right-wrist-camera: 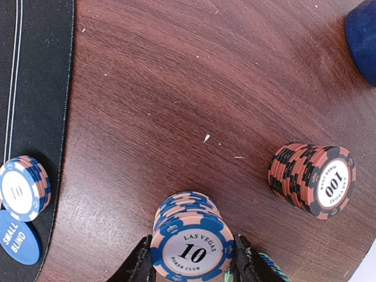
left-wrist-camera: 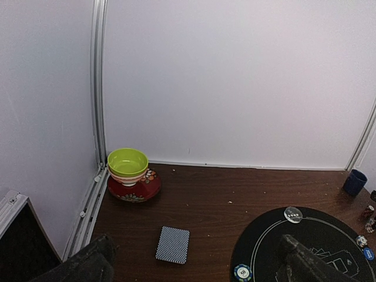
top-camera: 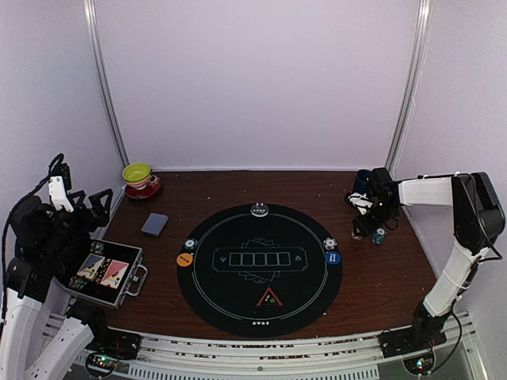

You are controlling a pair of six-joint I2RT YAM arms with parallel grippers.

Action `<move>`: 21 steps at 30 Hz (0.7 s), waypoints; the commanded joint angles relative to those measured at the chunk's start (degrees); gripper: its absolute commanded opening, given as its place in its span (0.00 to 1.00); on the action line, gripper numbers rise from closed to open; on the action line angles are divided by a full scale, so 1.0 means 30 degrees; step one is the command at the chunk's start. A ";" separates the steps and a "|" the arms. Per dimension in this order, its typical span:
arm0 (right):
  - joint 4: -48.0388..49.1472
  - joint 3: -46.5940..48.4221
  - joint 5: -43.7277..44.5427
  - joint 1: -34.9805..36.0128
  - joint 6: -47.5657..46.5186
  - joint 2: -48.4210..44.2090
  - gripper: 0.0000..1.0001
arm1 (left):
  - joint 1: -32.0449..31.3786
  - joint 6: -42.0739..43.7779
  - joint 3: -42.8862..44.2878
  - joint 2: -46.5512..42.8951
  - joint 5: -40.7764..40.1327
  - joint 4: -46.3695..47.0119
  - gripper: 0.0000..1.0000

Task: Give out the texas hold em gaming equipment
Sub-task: Pick up the pile of poker chips from the pile of poker chips.

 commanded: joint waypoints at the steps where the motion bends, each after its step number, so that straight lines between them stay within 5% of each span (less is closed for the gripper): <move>1: 0.0105 0.0380 0.0149 0.0102 0.0039 -0.0613 0.41 | 0.0137 0.0177 -0.0145 -0.0177 0.0161 0.0878 0.98; 15: 0.0127 0.0451 -0.0461 0.0400 0.0105 -0.2963 0.35 | 0.0137 0.0197 -0.0145 -0.0165 0.0065 0.0873 0.98; 21: 0.0175 0.1589 -0.0470 0.2990 0.0826 -0.3757 0.33 | 0.0202 0.0201 -0.0145 -0.0112 -0.0086 0.0889 0.98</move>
